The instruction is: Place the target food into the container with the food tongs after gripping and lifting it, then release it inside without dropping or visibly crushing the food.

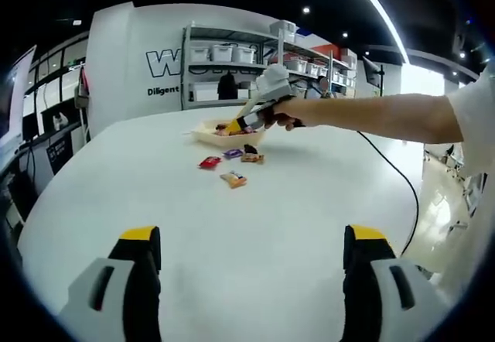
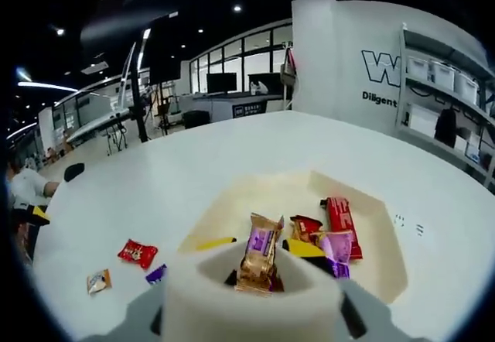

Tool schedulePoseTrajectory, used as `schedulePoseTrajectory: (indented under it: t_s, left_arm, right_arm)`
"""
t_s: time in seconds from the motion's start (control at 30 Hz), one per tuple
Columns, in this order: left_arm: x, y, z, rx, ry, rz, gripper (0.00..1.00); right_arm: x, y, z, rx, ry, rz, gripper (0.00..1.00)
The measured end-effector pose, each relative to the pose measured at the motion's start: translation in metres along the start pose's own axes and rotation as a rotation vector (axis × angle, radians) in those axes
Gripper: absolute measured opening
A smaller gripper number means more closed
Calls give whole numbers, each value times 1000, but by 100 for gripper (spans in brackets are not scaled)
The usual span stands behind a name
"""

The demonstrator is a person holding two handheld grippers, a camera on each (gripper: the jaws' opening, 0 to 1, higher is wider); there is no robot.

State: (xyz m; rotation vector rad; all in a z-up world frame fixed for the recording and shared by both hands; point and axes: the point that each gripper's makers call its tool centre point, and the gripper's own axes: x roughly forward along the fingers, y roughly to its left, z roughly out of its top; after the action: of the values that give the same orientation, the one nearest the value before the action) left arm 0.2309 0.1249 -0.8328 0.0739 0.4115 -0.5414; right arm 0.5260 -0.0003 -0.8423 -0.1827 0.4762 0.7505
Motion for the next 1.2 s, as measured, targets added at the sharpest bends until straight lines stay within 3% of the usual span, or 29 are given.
schedulePoseTrajectory:
  t_s: [0.6, 1.2]
  left_arm:
    - [-1, 8, -4, -7, 9, 12, 97]
    - [1, 3, -5, -4, 10, -1, 97]
  right_arm:
    - [10, -8, 5, 12, -24, -35, 22]
    - [-11, -3, 18, -1, -73, -28, 21]
